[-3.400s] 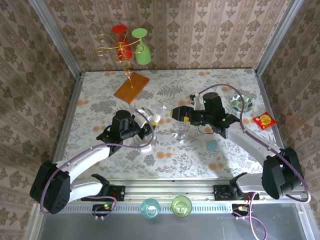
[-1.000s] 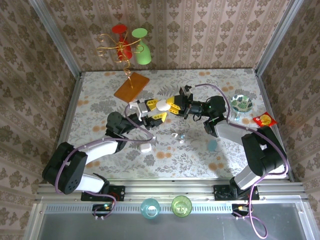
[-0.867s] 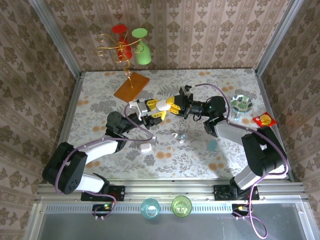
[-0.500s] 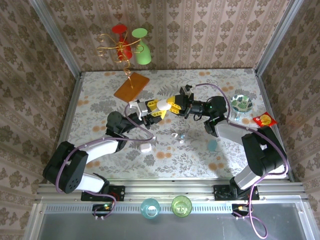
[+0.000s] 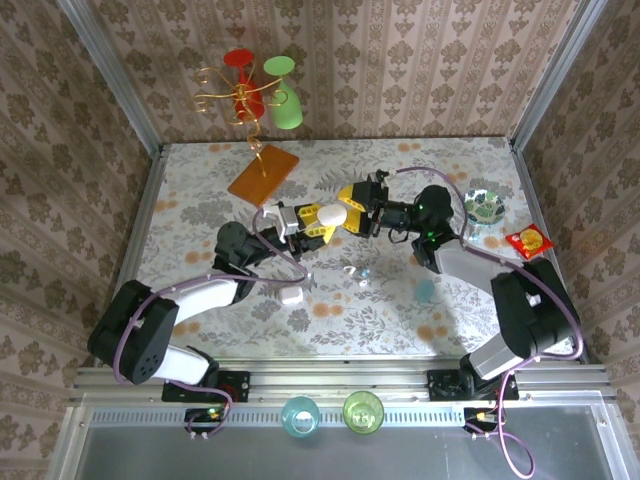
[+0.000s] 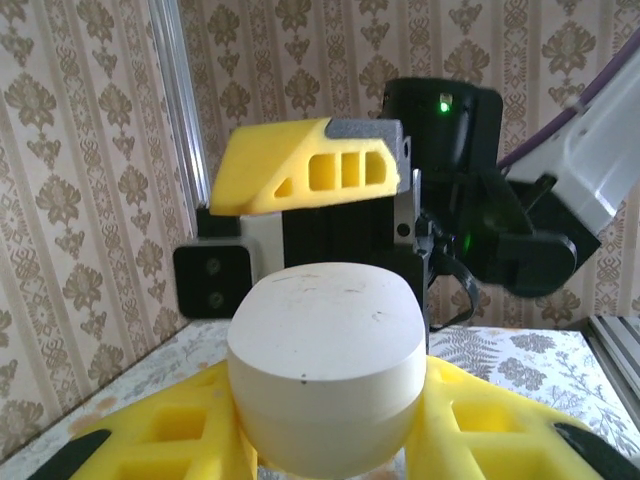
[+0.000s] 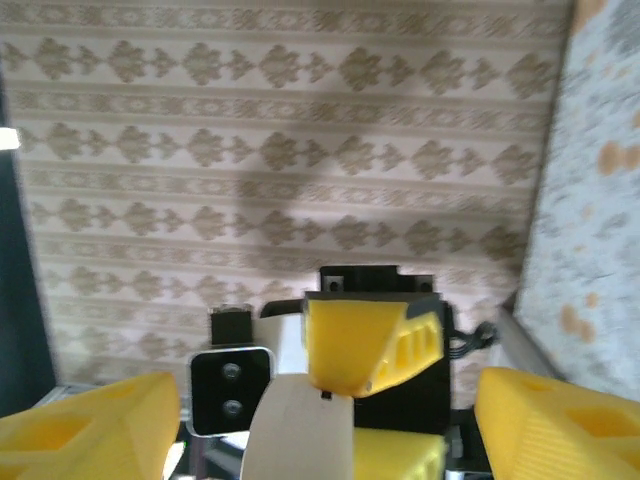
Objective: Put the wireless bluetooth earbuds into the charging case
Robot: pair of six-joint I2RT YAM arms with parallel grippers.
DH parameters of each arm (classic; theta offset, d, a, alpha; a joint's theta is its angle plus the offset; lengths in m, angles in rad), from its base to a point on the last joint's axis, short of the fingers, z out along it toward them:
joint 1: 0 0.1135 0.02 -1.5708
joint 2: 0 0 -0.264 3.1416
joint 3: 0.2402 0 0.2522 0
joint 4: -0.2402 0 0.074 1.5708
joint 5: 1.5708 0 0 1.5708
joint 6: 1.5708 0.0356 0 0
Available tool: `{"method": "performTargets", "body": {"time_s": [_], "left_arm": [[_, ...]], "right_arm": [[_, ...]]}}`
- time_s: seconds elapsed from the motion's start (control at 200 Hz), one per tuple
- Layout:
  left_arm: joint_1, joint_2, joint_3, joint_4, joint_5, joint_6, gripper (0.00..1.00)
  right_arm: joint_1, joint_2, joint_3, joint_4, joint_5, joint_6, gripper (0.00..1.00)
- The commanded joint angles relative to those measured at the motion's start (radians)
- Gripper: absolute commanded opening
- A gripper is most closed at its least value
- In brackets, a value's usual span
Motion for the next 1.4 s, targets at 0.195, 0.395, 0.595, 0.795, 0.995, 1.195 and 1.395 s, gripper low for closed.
{"method": "performTargets", "body": {"time_s": [0.195, 0.395, 0.595, 0.795, 0.995, 1.195, 1.395], "left_arm": [[0.025, -0.121, -0.039, -0.253, 0.026, -0.072, 0.3], [0.024, -0.177, -0.066, -0.292, 0.048, -0.134, 0.3], [0.021, -0.209, -0.077, -0.297, 0.06, -0.152, 0.3], [0.011, -0.224, -0.072, -0.323, 0.051, -0.145, 0.3], [0.0, -0.227, -0.069, -0.332, 0.051, -0.135, 0.3], [-0.005, -0.227, -0.062, -0.347, 0.045, -0.118, 0.3], [-0.008, -0.227, -0.06, -0.346, 0.048, -0.122, 0.3]], "right_arm": [[0.001, -0.231, 0.221, -1.037, 0.149, -1.004, 0.97], [0.106, -0.247, 0.323, -1.266, 0.262, -1.486, 0.93], [0.151, -0.235, 0.342, -1.264, 0.264, -1.61, 0.94], [0.151, -0.195, 0.375, -1.279, 0.287, -1.621, 0.95], [0.152, -0.159, 0.405, -1.294, 0.295, -1.612, 0.95], [0.151, -0.148, 0.418, -1.31, 0.309, -1.622, 0.96], [0.151, -0.131, 0.434, -1.333, 0.344, -1.634, 0.96]]}}
